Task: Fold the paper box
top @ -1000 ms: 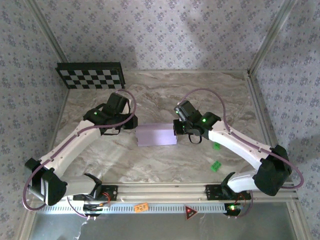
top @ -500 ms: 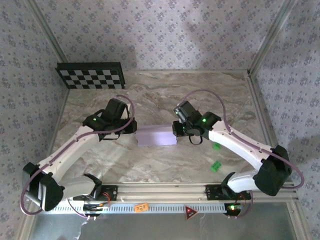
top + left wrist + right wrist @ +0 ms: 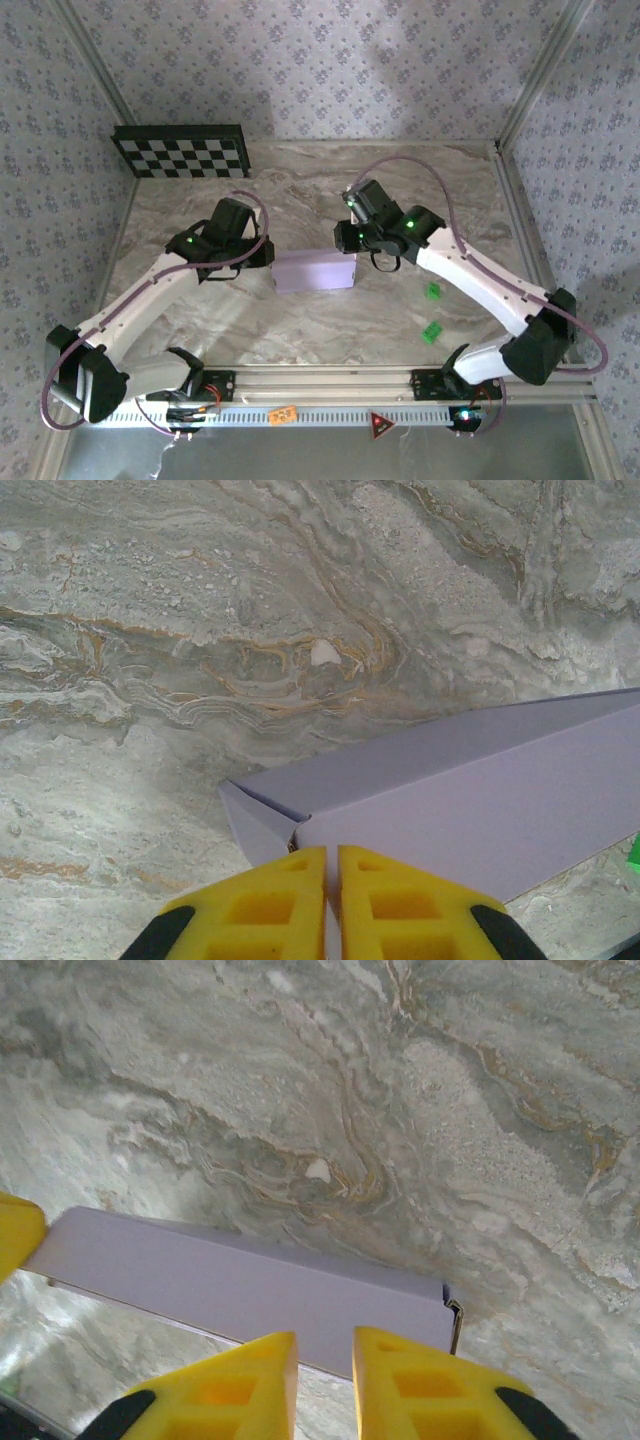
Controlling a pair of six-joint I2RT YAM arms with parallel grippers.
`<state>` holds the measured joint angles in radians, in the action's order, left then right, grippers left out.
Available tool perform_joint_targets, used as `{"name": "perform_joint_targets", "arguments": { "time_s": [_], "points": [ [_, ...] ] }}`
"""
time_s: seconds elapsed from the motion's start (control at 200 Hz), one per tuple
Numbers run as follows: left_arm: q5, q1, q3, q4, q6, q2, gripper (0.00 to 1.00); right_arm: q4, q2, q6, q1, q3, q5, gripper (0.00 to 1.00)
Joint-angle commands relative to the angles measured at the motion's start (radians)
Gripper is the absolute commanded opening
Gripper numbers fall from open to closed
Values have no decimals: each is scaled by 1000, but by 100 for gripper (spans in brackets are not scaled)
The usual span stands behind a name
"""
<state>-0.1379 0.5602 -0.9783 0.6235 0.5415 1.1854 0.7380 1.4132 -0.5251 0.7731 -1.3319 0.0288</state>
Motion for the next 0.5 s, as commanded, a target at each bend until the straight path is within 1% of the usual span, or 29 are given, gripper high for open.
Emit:
{"name": "perform_joint_targets", "arguments": {
  "time_s": [0.0, 0.135, 0.16, 0.215, 0.3, 0.33, 0.42, 0.495],
  "points": [
    [10, -5, 23, 35, 6, -4, 12, 15, 34, 10, 0, 24, -21, 19],
    [7, -5, 35, 33, 8, -7, 12, -20, 35, -6, 0, 130, -32, 14],
    [7, -4, 33, 33, 7, -6, 12, -28, 33, -10, 1, 174, -42, 14],
    [8, -5, 15, 38, 2, -7, 12, -33, 30, -19, 0, 186, -55, 14],
    [11, -5, -20, 49, -6, -7, 12, -14, 29, -21, 2, 148, -41, 13],
    [13, -4, -35, 49, -8, -8, 12, -4, 29, -18, 2, 98, -37, 13],
    [17, -4, -81, 49, -16, -17, 17, 24, 33, -4, 1, 31, -32, 13],
    [15, -5, -126, 91, -25, -24, 18, 41, 36, 10, 0, 2, -32, 13]
  ]
}}
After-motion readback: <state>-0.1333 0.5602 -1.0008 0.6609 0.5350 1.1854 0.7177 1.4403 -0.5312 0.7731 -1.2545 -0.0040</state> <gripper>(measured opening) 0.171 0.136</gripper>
